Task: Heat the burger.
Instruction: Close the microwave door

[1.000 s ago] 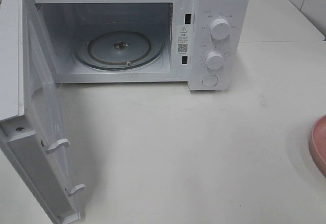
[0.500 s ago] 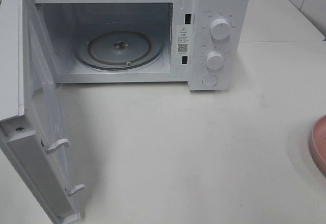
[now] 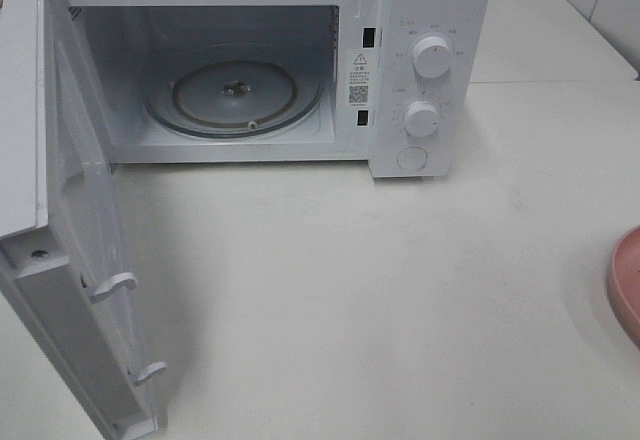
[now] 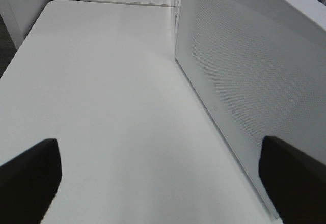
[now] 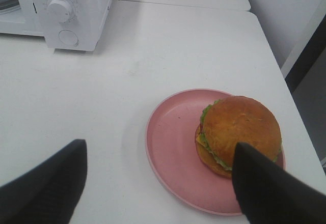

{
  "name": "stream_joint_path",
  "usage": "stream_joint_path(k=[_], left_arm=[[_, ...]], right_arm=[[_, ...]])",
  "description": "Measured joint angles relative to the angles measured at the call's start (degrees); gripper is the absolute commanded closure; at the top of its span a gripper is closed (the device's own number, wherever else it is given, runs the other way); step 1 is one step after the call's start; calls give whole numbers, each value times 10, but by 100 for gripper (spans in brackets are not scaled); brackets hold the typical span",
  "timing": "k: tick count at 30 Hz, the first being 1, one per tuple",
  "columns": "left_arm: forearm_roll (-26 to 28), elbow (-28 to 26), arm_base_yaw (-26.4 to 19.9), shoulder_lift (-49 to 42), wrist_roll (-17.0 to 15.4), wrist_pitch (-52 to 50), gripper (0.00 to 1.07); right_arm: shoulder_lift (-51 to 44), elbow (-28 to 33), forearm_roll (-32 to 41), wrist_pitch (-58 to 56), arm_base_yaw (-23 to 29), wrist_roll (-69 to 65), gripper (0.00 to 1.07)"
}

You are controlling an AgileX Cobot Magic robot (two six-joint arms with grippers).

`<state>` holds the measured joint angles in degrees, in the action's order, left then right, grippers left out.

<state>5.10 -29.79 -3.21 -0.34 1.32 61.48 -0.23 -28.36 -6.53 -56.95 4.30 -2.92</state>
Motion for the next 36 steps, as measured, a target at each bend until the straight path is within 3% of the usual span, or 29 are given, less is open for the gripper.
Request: stream_joint_path(k=[3, 4, 5, 6, 7, 8, 9, 10, 11, 12, 13, 14, 15, 23, 29, 31, 35, 36], left_arm=[[-1, 0, 0, 0, -13, 0, 16], [-3, -1, 0, 0, -30, -2, 27], [-3, -1, 0, 0, -30, -2, 27], [-13, -3, 0, 5, -41, -6, 40], [-13, -3, 0, 5, -41, -6, 40], [-18, -5, 0, 9, -44, -8, 49], [-26, -8, 0, 21, -47, -11, 65], [-26, -8, 0, 21, -47, -11, 65], [-28, -9, 0, 29, -47, -14, 72], [-31, -9, 0, 50, -49, -18, 89], [-31, -9, 0, 50, -49, -18, 89], [-35, -10, 0, 78, -49, -20, 103], [-37, -10, 0, 91, -49, -22, 107], [-42, -8, 0, 170, -49, -134, 107], [-42, 28, 0, 232, -19, -266, 107], [-42, 50, 0, 266, -2, -345, 107], [-41, 75, 0, 297, 1, -441, 107], [-41, 96, 0, 318, 1, -508, 107]], right_arm=[[0, 0, 0, 0, 0, 0, 32], [0, 0, 0, 0, 0, 0, 32], [0, 0, 0, 0, 0, 0, 32], [0, 0, 0, 0, 0, 0, 32], [0, 0, 0, 0, 0, 0, 32], [0, 0, 0, 0, 0, 0, 32], [0, 0, 0, 0, 0, 0, 32], [0, 0, 0, 0, 0, 0, 32], [0, 0, 0, 0, 0, 0, 32], [0, 0, 0, 0, 0, 0, 32], [0, 0, 0, 0, 0, 0, 32], [0, 0, 0, 0, 0, 0, 32], [0, 0, 0, 0, 0, 0, 32], [0, 0, 0, 0, 0, 0, 32], [0, 0, 0, 0, 0, 0, 32], [0, 0, 0, 0, 0, 0, 32], [0, 0, 0, 0, 0, 0, 32], [0, 0, 0, 0, 0, 0, 32]])
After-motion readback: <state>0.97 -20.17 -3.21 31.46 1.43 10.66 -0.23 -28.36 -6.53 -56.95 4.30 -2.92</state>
